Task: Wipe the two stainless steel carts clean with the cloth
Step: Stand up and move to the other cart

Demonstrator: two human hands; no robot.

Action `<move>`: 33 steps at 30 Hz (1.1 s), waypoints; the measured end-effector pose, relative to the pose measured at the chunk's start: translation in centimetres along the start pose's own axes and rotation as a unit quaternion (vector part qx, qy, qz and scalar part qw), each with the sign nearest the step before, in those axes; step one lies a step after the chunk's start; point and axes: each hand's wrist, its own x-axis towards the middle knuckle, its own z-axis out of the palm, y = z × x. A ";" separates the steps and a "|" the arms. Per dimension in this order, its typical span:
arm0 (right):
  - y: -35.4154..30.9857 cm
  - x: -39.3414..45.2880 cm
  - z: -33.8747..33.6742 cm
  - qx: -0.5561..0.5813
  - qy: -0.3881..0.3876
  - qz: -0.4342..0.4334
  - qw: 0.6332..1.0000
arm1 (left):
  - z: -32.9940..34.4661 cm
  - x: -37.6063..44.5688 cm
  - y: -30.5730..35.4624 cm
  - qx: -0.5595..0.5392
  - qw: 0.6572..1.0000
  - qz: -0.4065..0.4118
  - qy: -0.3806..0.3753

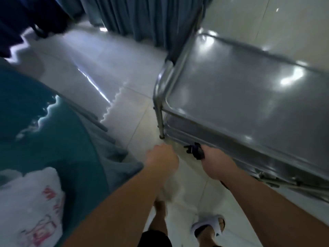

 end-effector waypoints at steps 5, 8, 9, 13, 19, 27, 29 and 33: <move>-7.8 -2.4 -6.8 -0.024 0.057 -0.065 0.996 | -6.9 -3.4 -6.0 -0.038 0.997 -0.012 0.065; -12.5 -2.4 -10.4 -0.004 0.086 -0.124 0.989 | -10.7 -4.2 -9.6 -0.051 0.992 -0.033 0.107; -13.8 -2.0 -11.6 0.000 0.094 -0.141 0.986 | -12.0 -4.3 -10.7 -0.055 0.991 -0.044 0.112; -18.3 0.2 -17.1 -0.016 0.129 -0.210 0.969 | -16.2 -4.4 -13.8 -0.072 0.985 -0.094 0.128; -22.0 3.2 -27.4 0.001 0.169 -0.297 0.940 | -24.9 -3.9 -14.9 -0.087 0.964 -0.154 0.198; -22.6 7.4 -37.7 -0.103 0.199 -0.285 0.932 | -35.8 -0.9 -13.7 -0.052 0.953 -0.148 0.258; -22.8 8.7 -39.5 -0.112 0.188 -0.260 0.940 | -38.0 1.1 -14.0 -0.032 0.956 -0.142 0.253; -23.7 12.5 -42.3 -0.121 0.151 -0.194 0.962 | -42.3 6.9 -15.6 -0.019 0.963 -0.112 0.246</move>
